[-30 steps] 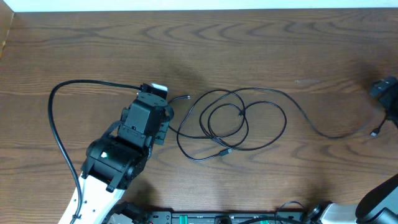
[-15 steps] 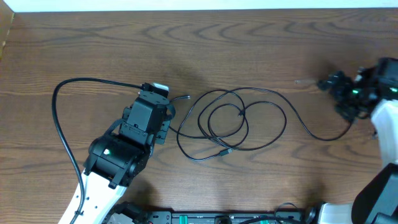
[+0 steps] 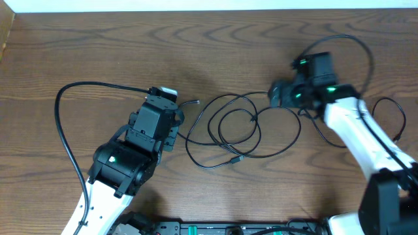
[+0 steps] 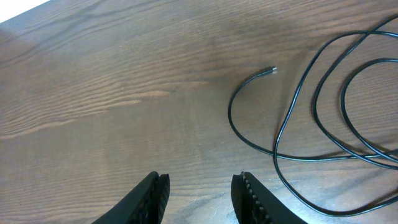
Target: Untangle cables
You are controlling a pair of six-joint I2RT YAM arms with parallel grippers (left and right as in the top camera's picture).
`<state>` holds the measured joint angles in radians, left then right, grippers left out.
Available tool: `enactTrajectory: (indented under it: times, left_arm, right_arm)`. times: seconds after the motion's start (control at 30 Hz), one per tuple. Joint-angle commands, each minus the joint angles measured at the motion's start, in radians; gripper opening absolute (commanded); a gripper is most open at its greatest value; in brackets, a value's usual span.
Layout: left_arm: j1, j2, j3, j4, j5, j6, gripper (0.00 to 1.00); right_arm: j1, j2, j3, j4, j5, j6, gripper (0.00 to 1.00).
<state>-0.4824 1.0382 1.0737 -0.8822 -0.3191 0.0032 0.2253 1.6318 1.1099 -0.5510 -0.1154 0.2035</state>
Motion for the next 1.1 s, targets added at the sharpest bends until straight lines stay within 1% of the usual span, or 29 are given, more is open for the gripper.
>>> enactTrajectory:
  times: [0.0,0.17,0.27,0.33,0.4,0.5,0.57,0.6,0.63,0.77,1.07]
  left_arm:
    - [0.004,0.002,0.003,0.000,-0.002,-0.005,0.39]
    - [0.004,0.002,0.003,0.000,0.000,-0.006,0.39]
    - [0.004,0.002,0.003,0.000,0.038,-0.005,0.39]
    - [0.004,0.002,0.003,0.000,0.053,-0.005,0.39]
    - [0.004,0.002,0.003,0.000,0.053,-0.005,0.39]
    - [0.004,0.002,0.003,0.000,0.054,-0.005,0.39]
    - [0.004,0.002,0.003,0.000,0.054,-0.005,0.39]
    - [0.004,0.002,0.003,0.000,0.053,-0.005,0.39]
    - [0.004,0.002,0.003,0.000,0.054,-0.005,0.39]
    - [0.004,0.002,0.003,0.000,0.054,-0.005,0.39]
    - [0.004,0.002,0.003,0.000,0.055,-0.005,0.39]
  right_arm:
    - [0.065,0.066,0.006,-0.020,0.218,-0.402,0.95]
    - [0.071,0.142,0.006,0.024,0.444,-0.530,0.95]
    - [0.057,0.168,0.006,0.071,0.472,-0.613,0.93]
    - [0.050,0.175,0.006,0.114,0.471,-0.628,0.95]
    - [0.040,0.175,0.006,0.165,0.435,-0.627,0.97]
    - [0.024,0.177,0.006,0.176,0.312,-0.626,0.99]
    - [0.010,0.185,0.006,0.173,0.234,-0.611,0.97]
    - [0.001,0.196,0.005,0.172,0.204,-0.589,0.95]
    - [-0.010,0.207,0.003,0.166,0.182,-0.558,0.90]
    - [-0.029,0.256,-0.008,0.150,0.164,-0.513,0.84]
    - [-0.028,0.311,-0.008,0.143,0.164,-0.514,0.80]
